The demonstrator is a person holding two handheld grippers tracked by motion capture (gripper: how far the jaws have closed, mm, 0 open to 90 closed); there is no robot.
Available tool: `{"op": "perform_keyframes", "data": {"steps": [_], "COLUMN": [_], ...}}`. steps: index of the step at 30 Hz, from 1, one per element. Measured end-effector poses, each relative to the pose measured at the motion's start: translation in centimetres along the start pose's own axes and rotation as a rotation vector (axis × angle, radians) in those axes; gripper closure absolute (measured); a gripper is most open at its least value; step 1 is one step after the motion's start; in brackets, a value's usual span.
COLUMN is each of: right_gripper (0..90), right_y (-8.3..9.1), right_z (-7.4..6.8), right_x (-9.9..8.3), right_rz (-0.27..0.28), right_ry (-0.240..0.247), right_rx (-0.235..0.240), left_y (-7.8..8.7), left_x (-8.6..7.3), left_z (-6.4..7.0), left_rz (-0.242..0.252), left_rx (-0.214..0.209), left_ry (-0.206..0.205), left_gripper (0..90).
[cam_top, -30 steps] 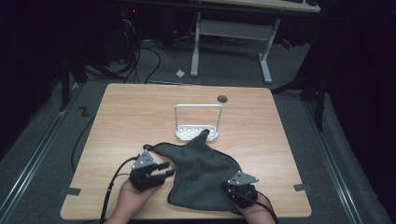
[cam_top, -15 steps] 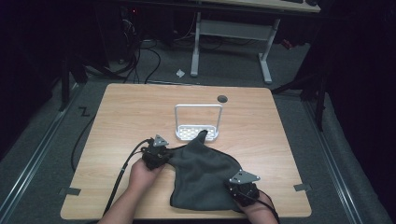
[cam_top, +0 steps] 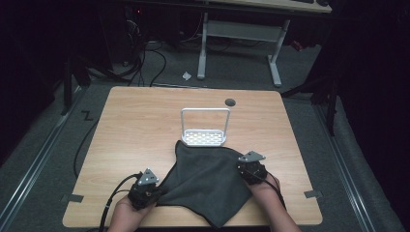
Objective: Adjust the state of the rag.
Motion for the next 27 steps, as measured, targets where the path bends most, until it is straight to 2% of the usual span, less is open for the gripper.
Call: {"op": "perform_keyframes", "data": {"steps": [1,2,3,4,7,9,10,12,13,14,17,19,22,25,27], "right_gripper": [83.8,81.2,81.2,80.6,76.7,76.7,77.1,77.9,78.8,79.7,81.3,81.6,81.5,80.4,77.3], "right_y": [0.4,1.8,1.8,2.7,5.0,6.1,6.5,6.5,6.4,6.1,5.3,4.5,2.8,1.8,2.4], "right_z": [0.3,0.5,0.5,0.3,-0.7,-1.6,-2.5,-2.8,-2.9,-2.9,-1.7,-0.2,2.6,4.0,4.5], "right_x": [0.3,0.7,0.7,0.7,-0.2,-1.4,-2.6,-3.2,-3.7,-4.1,-4.2,-4.0,-3.2,-2.4,-1.8], "right_rz": [0.018,0.064,0.064,0.085,0.110,0.104,0.075,0.060,0.037,0.018,0.008,0.012,0.009,0.018,0.063], "right_ry": [-0.012,-0.040,-0.040,-0.054,-0.068,-0.081,-0.081,-0.074,-0.068,-0.059,-0.058,-0.049,-0.084,-0.147,-0.184], "right_rx": [-0.007,-0.006,-0.006,0.001,0.041,0.077,0.106,0.111,0.111,0.104,0.061,0.009,-0.055,-0.044,-0.060], "left_y": [0.2,0.3,0.3,0.1,-1.4,-2.9,-3.6,-4.6,-4.8,-4.6,-3.5,-2.5,-1.2,-0.4,-0.1], "left_x": [0.4,1.0,1.7,2.3,3.7,4.0,4.0,3.4,3.1,3.0,2.4,1.6,0.4,-0.1,-0.2], "left_z": [-0.2,-0.5,-0.7,-0.9,-1.2,-1.2,-1.2,-1.3,-1.4,-1.4,-1.6,-1.4,-0.7,-0.9,-1.4], "left_rz": [0.021,0.042,0.064,0.079,0.077,0.051,0.043,-0.003,-0.007,-0.004,-0.024,-0.027,-0.011,-0.008,0.002], "left_rx": [0.006,0.006,0.007,0.007,0.003,-0.002,-0.002,0.005,0.009,0.011,0.027,0.018,-0.009,-0.003,0.005], "left_ry": [0.003,0.014,0.023,0.025,0.013,-0.005,-0.008,-0.026,-0.040,-0.035,-0.029,-0.023,-0.003,0.016,0.030], "left_gripper": [89.7,88.7,88.7,87.6,85.2,84.5,84.6,85.0,86.0,87.1,88.5,88.7,89.1,89.1,89.0]}}
Point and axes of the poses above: each handheld gripper's, and its own axes: y roughly backward along the jaws, x roughly out of its top, z roughly to its right, the point moved 9 cm from there along -y, roughly forward along the jaws, and after that the axes turned 9 degrees about z, right-handed, at the moved point
